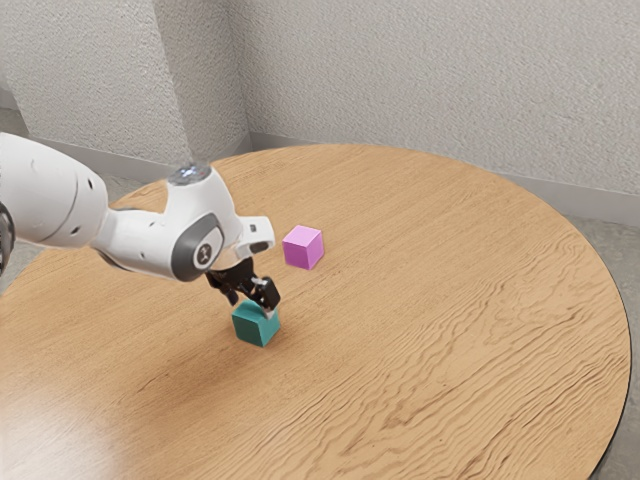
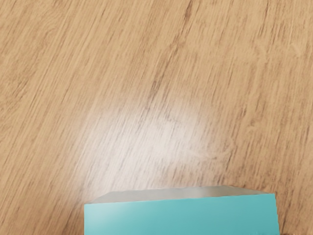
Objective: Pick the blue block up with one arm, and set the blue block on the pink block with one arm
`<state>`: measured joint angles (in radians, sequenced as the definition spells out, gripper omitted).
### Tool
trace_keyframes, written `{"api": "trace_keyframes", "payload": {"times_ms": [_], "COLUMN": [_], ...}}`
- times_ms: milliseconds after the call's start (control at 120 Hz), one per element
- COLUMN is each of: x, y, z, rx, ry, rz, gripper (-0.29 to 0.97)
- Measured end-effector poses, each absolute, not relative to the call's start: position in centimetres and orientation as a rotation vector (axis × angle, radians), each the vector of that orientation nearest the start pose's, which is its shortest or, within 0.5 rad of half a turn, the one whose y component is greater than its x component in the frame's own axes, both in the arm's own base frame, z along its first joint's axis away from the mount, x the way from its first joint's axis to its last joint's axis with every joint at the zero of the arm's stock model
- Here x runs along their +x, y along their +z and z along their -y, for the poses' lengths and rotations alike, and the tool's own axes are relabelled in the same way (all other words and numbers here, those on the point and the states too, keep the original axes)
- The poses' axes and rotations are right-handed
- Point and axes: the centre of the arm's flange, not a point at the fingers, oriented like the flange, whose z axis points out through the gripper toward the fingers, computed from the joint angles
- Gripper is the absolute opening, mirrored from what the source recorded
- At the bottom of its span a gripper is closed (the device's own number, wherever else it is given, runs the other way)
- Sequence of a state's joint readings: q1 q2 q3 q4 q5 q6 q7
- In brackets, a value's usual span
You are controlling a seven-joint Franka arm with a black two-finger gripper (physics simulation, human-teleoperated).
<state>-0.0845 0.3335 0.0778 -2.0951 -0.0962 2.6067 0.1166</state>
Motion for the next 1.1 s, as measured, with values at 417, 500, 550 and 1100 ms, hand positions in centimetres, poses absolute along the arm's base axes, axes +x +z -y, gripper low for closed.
{"api": "trace_keyframes", "payload": {"times_ms": [417, 500, 550, 1100], "x": [61.0, 61.0, 61.0, 72.3], "y": [26.2, 26.2, 26.1, 37.2], "z": [0.2, 0.2, 0.0, -3.2], "rx": [-3.171, -3.176, -3.178, -3.198], "ry": [-0.264, -0.261, -0.254, -0.193], "rz": [-0.094, -0.09, -0.088, -0.071], "gripper": [0.52, 0.44, 0.42, 0.37]}}
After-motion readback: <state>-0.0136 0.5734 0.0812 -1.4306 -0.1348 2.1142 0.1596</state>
